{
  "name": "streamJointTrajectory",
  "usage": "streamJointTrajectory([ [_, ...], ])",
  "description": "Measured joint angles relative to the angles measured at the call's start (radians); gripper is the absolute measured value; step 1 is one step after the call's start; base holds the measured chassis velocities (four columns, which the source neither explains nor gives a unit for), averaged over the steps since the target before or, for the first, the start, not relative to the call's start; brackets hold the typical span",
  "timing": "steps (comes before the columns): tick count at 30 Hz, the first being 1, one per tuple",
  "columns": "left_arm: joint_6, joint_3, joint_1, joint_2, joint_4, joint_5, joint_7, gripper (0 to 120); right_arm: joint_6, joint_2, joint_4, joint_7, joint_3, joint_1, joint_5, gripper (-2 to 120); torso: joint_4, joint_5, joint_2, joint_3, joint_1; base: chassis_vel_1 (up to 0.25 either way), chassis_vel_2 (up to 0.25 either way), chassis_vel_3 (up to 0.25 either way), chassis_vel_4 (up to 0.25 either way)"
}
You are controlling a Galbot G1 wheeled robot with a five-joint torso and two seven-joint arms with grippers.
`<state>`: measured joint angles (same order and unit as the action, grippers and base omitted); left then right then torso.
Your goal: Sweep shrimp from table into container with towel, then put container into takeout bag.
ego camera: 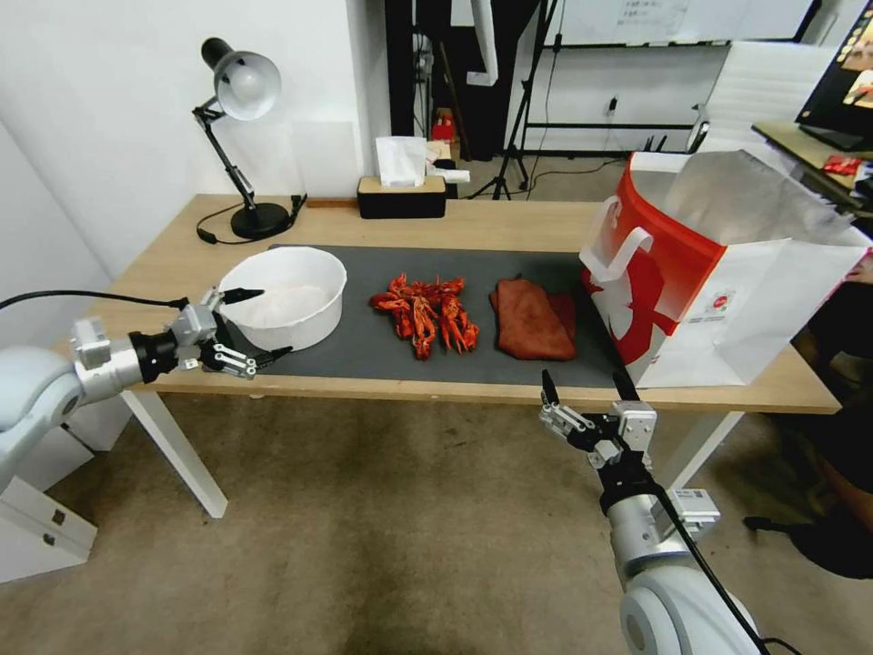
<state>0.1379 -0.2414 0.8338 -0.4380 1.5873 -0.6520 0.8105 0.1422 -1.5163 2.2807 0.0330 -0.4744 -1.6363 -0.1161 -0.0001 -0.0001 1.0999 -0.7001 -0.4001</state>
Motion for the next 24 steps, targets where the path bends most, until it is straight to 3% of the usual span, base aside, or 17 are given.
streamJointTrajectory([
  [2, -0.001, 0.086, -0.094, 0.003, -0.043, 0.002, 0.027, 100, 0.000, -0.001, -0.001, 0.000, -0.003, 0.000, 0.000, 100, -0.0002, -0.0001, 0.000, 0.000, 0.000, 0.000, 0.000, 0.000, 0.000],
  [3, -0.001, 0.086, -0.094, 0.003, -0.043, 0.002, 0.027, 100, 0.000, -0.001, -0.001, 0.000, -0.003, 0.000, 0.000, 100, -0.0002, -0.0001, 0.000, 0.000, 0.000, 0.000, 0.000, 0.000, 0.000],
  [5, -0.009, 0.189, -0.178, 0.013, -0.080, 0.007, 0.063, 100, 0.000, -0.002, -0.002, 0.001, -0.005, -0.001, 0.001, 100, 0.0002, -0.0002, 0.000, 0.000, 0.000, 0.000, 0.000, 0.000, 0.000],
  [6, -0.009, 0.189, -0.178, 0.013, -0.080, 0.007, 0.063, 100, 0.000, -0.002, -0.002, 0.001, -0.005, -0.001, 0.001, 100, 0.0002, -0.0002, 0.000, 0.000, 0.000, 0.000, 0.000, 0.000, 0.000],
  [9, -0.026, 0.316, -0.276, 0.016, -0.118, 0.007, 0.097, 100, 0.000, -0.003, -0.005, 0.002, -0.009, 0.000, 0.002, 100, 0.0004, -0.0001, 0.000, 0.000, 0.000, 0.000, 0.000, 0.000, 0.000],
  [10, -0.026, 0.316, -0.276, 0.016, -0.118, 0.007, 0.097, 100, 0.000, -0.003, -0.005, 0.002, -0.009, 0.000, 0.002, 100, 0.0004, -0.0001, 0.000, 0.000, 0.000, 0.000, 0.000, 0.000, 0.000],
  [13, -0.034, 0.408, -0.373, 0.008, -0.160, 0.012, 0.127, 100, 0.000, -0.002, -0.007, 0.002, -0.012, 0.003, 0.002, 100, 0.0000, 0.0000, 0.000, 0.000, 0.000, 0.000, 0.000, 0.000, 0.000],
  [16, -0.044, 0.436, -0.411, 0.004, -0.177, 0.014, 0.141, 100, 0.000, -0.002, -0.009, 0.003, -0.013, 0.004, 0.002, 100, 0.0001, 0.0000, 0.000, 0.000, 0.000, 0.000, 0.000, 0.000, 0.000],
  [17, -0.065, 0.483, -0.473, -0.005, -0.209, 0.023, 0.170, 100, 0.001, -0.003, -0.012, 0.003, -0.014, 0.005, 0.002, 100, 0.0000, 0.0001, 0.000, 0.000, 0.000, 0.000, 0.000, 0.000, 0.000],
  [18, -0.065, 0.483, -0.473, -0.005, -0.209, 0.023, 0.170, 100, 0.001, -0.003, -0.012, 0.003, -0.014, 0.005, 0.002, 100, 0.0000, 0.0001, 0.000, 0.000, 0.000, 0.000, 0.000, 0.000, 0.000],
  [20, -0.077, 0.543, -0.533, -0.010, -0.250, 0.034, 0.207, 100, 0.000, -0.004, -0.015, 0.004, -0.014, 0.008, 0.001, 100, -0.0001, 0.0001, 0.000, 0.000, 0.000, 0.000, 0.000, 0.000, 0.000],
  [21, -0.077, 0.543, -0.533, -0.010, -0.250, 0.034, 0.207, 100, 0.000, -0.004, -0.015, 0.004, -0.014, 0.008, 0.001, 100, -0.0001, 0.0001, 0.000, 0.000, 0.000, 0.000, 0.000, 0.000, 0.000],
  [24, -0.080, 0.604, -0.583, -0.018, -0.293, 0.048, 0.232, 95, 0.000, -0.005, -0.021, 0.005, -0.017, 0.013, 0.000, 100, 0.0004, 0.0000, 0.000, 0.000, 0.000, 0.000, 0.000, 0.000, 0.000],
])
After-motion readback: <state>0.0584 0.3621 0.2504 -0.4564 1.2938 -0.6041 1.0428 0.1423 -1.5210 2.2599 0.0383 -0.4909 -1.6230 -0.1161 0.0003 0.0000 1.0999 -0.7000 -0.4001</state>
